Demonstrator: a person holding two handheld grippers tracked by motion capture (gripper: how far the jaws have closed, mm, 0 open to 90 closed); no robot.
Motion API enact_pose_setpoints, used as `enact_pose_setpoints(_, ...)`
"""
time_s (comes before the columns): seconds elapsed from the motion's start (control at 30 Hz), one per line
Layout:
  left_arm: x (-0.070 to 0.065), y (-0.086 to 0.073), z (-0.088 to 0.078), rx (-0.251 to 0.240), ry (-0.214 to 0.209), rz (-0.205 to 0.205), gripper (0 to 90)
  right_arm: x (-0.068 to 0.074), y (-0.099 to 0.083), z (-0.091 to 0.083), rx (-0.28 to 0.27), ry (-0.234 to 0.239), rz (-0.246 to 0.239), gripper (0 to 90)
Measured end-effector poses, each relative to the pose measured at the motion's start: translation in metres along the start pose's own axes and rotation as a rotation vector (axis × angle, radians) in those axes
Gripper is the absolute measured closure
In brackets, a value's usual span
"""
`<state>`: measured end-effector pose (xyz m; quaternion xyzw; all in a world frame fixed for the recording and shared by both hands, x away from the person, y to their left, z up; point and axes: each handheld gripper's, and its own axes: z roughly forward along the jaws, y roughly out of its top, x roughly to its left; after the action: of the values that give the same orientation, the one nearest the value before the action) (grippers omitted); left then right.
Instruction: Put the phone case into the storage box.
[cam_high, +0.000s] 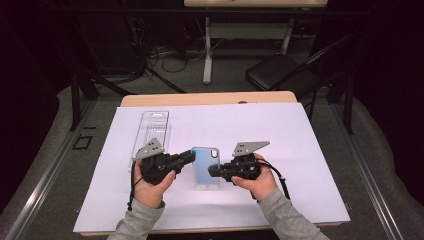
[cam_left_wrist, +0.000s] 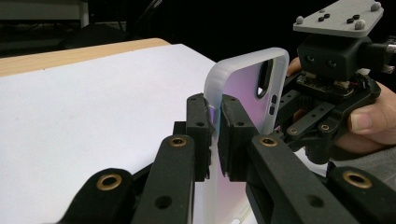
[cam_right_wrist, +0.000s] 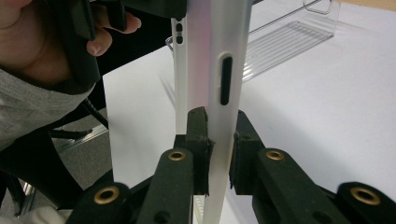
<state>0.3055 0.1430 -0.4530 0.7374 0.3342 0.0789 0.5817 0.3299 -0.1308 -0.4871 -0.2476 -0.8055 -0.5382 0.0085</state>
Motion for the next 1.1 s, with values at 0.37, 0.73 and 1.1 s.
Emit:
enact_pose_setpoints(0.37,0.0006,0.0002,-0.0004,0.003,-0.004,-0.006,84.1,-0.0001,0.0001,-0.0001,0.002,0.004,0.002,81.3)
enact_pose_setpoints(0.73,0.0000,-0.0004,-0.0011,-0.004,-0.001,-0.015,84.4,0.0000,0.0002,0.0003,-0.001,0.011,0.008,81.1)
enact_pose_setpoints(1.1,0.0010,-0.0025,0.0007,-0.002,-0.007,-0.036,84.5,0.0012,0.0004,0.0016,-0.006,0.021,0.010,77.0)
